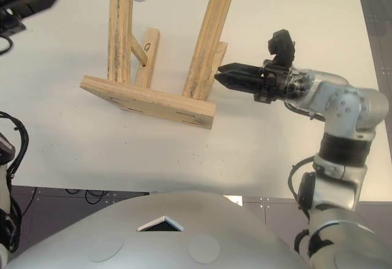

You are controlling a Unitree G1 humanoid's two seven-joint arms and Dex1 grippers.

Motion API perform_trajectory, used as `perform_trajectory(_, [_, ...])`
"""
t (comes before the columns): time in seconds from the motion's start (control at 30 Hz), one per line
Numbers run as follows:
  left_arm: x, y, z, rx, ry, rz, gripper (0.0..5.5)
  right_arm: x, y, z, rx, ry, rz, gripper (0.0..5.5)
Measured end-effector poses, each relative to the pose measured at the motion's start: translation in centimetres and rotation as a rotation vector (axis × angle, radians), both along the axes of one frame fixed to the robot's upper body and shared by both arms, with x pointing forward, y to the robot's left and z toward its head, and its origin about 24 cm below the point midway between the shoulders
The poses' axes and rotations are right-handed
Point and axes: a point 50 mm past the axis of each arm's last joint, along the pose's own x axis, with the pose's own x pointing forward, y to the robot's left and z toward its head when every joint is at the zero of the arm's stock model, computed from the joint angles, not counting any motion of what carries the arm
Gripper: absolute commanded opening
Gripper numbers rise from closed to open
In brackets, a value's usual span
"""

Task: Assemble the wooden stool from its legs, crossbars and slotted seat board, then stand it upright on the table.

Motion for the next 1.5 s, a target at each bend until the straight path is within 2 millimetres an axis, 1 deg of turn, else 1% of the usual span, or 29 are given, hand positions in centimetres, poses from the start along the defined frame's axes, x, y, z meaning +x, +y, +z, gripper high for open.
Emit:
perform_trajectory(0.03, [-0.4, 0.4, -0.7, 0.072, -0.054, -0.025, 2.87, -0.9, -0.3, -0.4, -0.079, -0.036, 0.025, 2.68])
perform_trajectory(0.1, [-1.0, 1.2, -2.3, 0.209, -0.140, -0.084, 2.87, -1.7, -1.3, -0.9, -0.225, -0.098, 0.071, 2.68])
perform_trajectory(0.17, [-1.5, 1.5, -3.3, 0.302, -0.210, -0.139, 2.87, -1.7, -2.1, -1.0, -0.321, -0.137, 0.099, 2.68])
perform_trajectory(0.23, [-2.5, 2.1, -4.7, 0.459, -0.262, -0.216, 2.87, -1.6, -3.0, -0.9, -0.368, -0.158, 0.136, 2.68])
perform_trajectory(0.27, [-3.6, 2.6, -6.0, 0.563, -0.250, -0.288, 2.87, -1.6, -3.6, -1.1, -0.383, -0.149, 0.177, 2.68])
perform_trajectory(0.3, [-5.1, 2.9, -7.4, 0.640, -0.200, -0.384, 2.87, -1.6, -4.1, -1.3, -0.407, -0.133, 0.214, 2.68])
perform_trajectory(0.33, [-6.5, 2.9, -8.8, 0.640, -0.130, -0.453, 2.87, -1.6, -4.3, -1.4, -0.407, -0.116, 0.224, 2.68])
perform_trajectory(0.37, [-7.6, 2.6, -9.8, 0.622, -0.082, -0.513, 2.87, -1.6, -3.9, -1.4, -0.386, -0.105, 0.245, 2.68])
perform_trajectory(0.4, [-8.2, 2.3, -10.3, 0.612, -0.060, -0.548, 2.87, -1.7, -3.6, -1.4, -0.354, -0.089, 0.255, 2.68])
perform_trajectory(0.47, [-8.5, 1.8, -10.5, 0.597, -0.065, -0.577, 2.87, -1.9, -3.2, -1.4, -0.323, -0.073, 0.269, 2.68])
perform_trajectory(0.53, [-8.0, 1.0, -10.4, 0.580, -0.113, -0.569, 2.87, -1.9, -2.9, -1.8, -0.323, -0.067, 0.268, 2.68])
perform_trajectory(0.57, [-7.5, 0.4, -10.3, 0.568, -0.167, -0.553, 2.87, -1.9, -2.5, -2.1, -0.322, -0.066, 0.258, 2.68])
perform_trajectory(0.67, [-6.8, -0.5, -10.6, 0.564, -0.228, -0.525, 2.87, -1.8, -1.3, -3.0, -0.291, -0.077, 0.216, 2.68])
perform_trajectory(0.87, [-6.5, -1.4, -11.8, 0.542, -0.241, -0.516, 2.87, -1.5, 0.5, -3.8, -0.255, -0.085, 0.127, 2.68])
perform_trajectory(0.9, [-6.4, -1.5, -11.9, 0.542, -0.247, -0.519, 2.87, -1.5, 0.9, -3.9, -0.240, -0.083, 0.114, 2.68])
perform_trajectory(1.0, [-5.7, -1.6, -11.6, 0.542, -0.273, -0.514, 2.87, -1.5, 1.2, -4.0, -0.228, -0.069, 0.080, 2.68])
perform_trajectory(1.07, [-5.3, -2.1, -11.5, 0.528, -0.295, -0.523, 2.87, -1.5, 2.2, -4.4, -0.185, -0.051, 0.051, 2.68])
perform_trajectory(1.1, [-5.2, -2.1, -11.4, 0.533, -0.294, -0.521, 2.87, -1.5, 2.3, -4.5, -0.181, -0.045, 0.037, 2.68])
perform_trajectory(1.13, [-5.2, -2.1, -11.5, 0.532, -0.293, -0.522, 2.70, -1.5, 2.3, -4.5, -0.184, -0.040, 0.028, 2.71])
perform_trajectory(1.23, [-5.1, -2.1, -11.5, 0.526, -0.286, -0.531, 2.47, -1.3, 2.0, -4.5, -0.180, -0.010, -0.021, 2.71])
perform_trajectory(1.37, [-5.2, -2.4, -11.4, 0.517, -0.269, -0.534, 2.31, -1.1, 1.8, -4.7, -0.177, -0.005, -0.067, 2.71])
perform_trajectory(1.5, [-5.1, -3.7, -11.7, 0.467, -0.260, -0.504, 2.18, -0.5, 0.0, -4.5, -0.214, -0.006, -0.096, 2.71])
